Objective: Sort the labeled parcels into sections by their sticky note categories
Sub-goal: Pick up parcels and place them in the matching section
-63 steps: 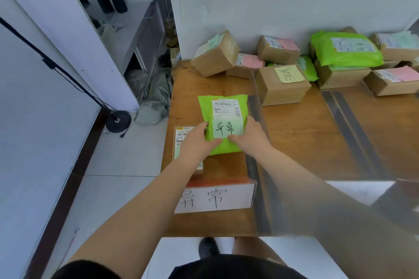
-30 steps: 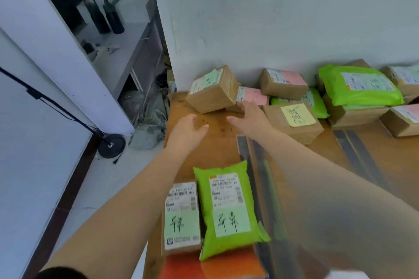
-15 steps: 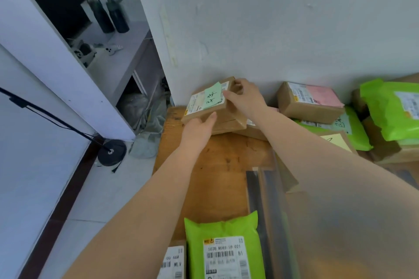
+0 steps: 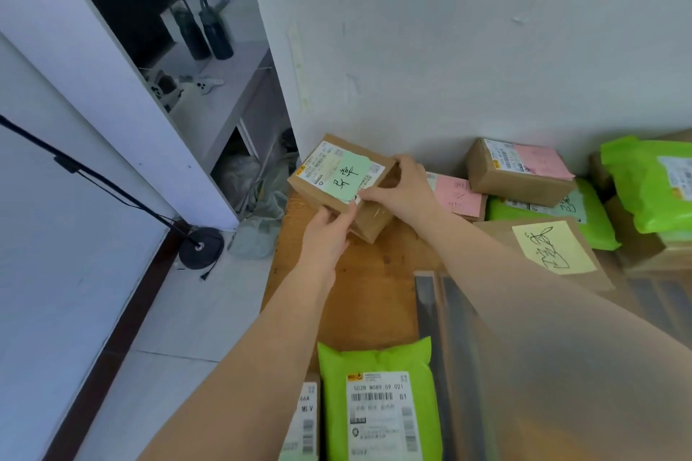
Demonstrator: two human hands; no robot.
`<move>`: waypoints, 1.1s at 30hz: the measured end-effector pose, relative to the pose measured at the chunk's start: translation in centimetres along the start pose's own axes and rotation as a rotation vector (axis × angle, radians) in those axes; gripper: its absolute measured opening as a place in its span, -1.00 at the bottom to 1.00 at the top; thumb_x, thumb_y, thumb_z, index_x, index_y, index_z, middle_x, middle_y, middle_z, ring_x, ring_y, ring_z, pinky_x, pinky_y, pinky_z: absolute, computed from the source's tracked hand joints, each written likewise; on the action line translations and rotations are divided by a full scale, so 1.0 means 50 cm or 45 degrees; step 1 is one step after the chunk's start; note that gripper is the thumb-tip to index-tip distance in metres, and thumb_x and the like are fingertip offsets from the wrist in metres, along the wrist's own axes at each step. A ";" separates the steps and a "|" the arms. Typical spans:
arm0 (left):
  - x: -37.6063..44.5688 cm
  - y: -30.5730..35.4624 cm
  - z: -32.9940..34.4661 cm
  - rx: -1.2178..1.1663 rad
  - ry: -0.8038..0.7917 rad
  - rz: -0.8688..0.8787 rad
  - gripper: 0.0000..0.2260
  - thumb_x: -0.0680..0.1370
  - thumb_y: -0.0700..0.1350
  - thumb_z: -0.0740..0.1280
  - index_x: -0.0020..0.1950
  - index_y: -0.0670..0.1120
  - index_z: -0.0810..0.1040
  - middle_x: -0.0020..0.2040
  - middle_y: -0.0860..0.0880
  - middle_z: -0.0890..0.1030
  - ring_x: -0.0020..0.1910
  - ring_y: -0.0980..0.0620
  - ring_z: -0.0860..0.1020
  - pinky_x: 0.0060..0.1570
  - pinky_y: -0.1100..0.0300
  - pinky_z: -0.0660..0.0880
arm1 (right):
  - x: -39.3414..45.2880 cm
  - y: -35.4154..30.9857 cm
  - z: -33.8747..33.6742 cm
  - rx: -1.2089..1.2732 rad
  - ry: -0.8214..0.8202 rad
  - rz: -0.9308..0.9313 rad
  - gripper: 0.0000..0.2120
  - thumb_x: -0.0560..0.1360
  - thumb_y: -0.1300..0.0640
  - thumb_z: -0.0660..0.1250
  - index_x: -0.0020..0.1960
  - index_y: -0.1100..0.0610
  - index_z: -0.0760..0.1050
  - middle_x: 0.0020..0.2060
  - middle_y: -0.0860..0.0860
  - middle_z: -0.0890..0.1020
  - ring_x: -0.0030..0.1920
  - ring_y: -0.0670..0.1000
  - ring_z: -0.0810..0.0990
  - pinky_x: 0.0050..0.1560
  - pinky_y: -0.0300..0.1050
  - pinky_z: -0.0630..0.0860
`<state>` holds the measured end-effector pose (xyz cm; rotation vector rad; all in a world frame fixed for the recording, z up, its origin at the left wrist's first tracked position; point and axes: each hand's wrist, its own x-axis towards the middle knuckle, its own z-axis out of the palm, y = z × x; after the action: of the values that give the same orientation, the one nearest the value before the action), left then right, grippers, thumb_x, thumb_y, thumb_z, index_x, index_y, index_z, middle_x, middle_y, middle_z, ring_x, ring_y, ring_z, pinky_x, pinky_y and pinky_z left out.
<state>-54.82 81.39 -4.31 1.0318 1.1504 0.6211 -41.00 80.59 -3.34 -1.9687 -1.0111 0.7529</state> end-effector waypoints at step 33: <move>-0.136 -0.091 -0.278 0.463 -0.124 -0.043 -0.58 0.51 -0.32 0.30 0.35 -0.06 0.43 0.22 -0.05 0.57 0.09 0.04 0.53 0.09 0.15 0.49 | -0.314 -0.016 0.202 -0.310 -0.114 0.366 -0.47 0.42 -0.02 0.43 0.27 0.17 0.33 0.20 0.08 0.55 0.14 0.08 0.55 0.04 -0.03 0.56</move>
<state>-70.54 78.39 -6.24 1.3328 1.2178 0.3354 -57.05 71.32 -5.56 -2.3421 -0.9169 0.9166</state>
